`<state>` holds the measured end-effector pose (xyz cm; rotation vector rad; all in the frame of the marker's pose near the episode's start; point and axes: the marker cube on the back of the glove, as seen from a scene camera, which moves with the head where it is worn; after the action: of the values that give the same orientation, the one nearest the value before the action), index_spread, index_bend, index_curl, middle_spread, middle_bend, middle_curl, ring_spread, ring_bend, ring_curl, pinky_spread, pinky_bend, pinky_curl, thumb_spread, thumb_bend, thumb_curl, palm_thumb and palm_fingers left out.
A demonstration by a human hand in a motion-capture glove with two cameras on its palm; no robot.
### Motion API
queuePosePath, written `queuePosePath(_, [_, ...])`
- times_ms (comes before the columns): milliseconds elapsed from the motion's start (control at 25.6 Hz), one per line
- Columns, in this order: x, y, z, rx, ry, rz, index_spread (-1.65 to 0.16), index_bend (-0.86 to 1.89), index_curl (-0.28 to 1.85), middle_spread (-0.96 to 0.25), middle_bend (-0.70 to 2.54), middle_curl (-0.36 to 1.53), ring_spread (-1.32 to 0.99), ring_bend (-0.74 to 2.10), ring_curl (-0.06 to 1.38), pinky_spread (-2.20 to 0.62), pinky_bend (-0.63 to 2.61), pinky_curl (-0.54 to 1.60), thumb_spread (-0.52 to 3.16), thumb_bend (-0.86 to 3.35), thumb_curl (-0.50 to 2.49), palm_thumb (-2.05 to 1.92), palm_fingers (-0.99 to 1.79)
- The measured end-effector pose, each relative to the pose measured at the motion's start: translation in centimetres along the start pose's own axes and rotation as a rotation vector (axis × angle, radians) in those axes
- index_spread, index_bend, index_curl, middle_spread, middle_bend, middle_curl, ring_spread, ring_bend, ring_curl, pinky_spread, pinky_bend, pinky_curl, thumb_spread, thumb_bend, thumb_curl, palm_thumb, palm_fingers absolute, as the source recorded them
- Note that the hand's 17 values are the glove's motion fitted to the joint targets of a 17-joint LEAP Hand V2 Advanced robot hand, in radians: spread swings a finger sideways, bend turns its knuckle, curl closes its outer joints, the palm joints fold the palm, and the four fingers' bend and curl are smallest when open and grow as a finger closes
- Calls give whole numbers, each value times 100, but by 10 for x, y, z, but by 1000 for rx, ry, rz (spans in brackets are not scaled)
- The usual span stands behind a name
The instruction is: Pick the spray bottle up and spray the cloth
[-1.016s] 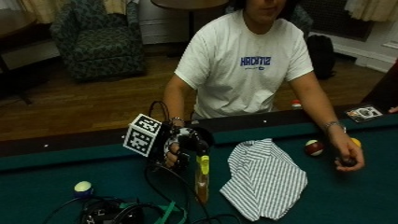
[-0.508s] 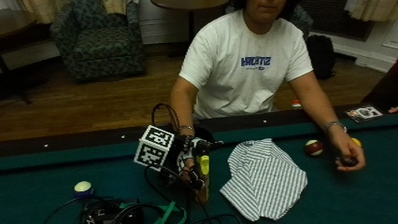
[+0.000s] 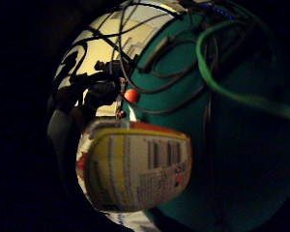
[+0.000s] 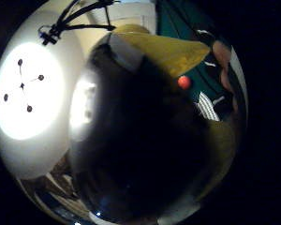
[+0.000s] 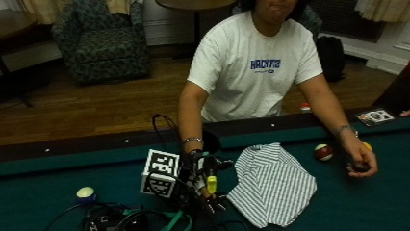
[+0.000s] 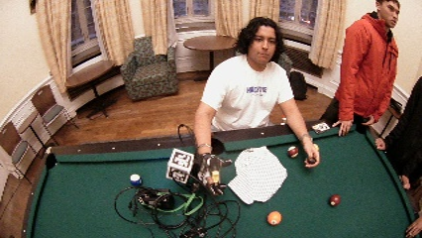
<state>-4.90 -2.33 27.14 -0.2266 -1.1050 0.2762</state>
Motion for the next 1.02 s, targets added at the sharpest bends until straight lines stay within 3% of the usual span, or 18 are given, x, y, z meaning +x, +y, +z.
queuePosePath(273, [-26,-5,-2,-1,-111,-2,-28,20,26,-16,48,46,-18,74,42,-24,54,40,89,7,45,74,134])
queuePosePath(469, [-89,13,-17,-3,-233,-187,-27,34,34,-18,57,51,-20,74,44,-27,52,41,71,8,52,86,145])
queuePosePath(703, [-193,40,-43,-58,-269,-408,-25,43,41,-19,63,55,-21,76,46,-28,53,42,59,5,58,91,144])
queuePosePath(1016, [-277,61,-61,-208,-187,-406,-23,46,47,-19,68,57,-21,79,48,-30,55,43,50,1,64,94,141])
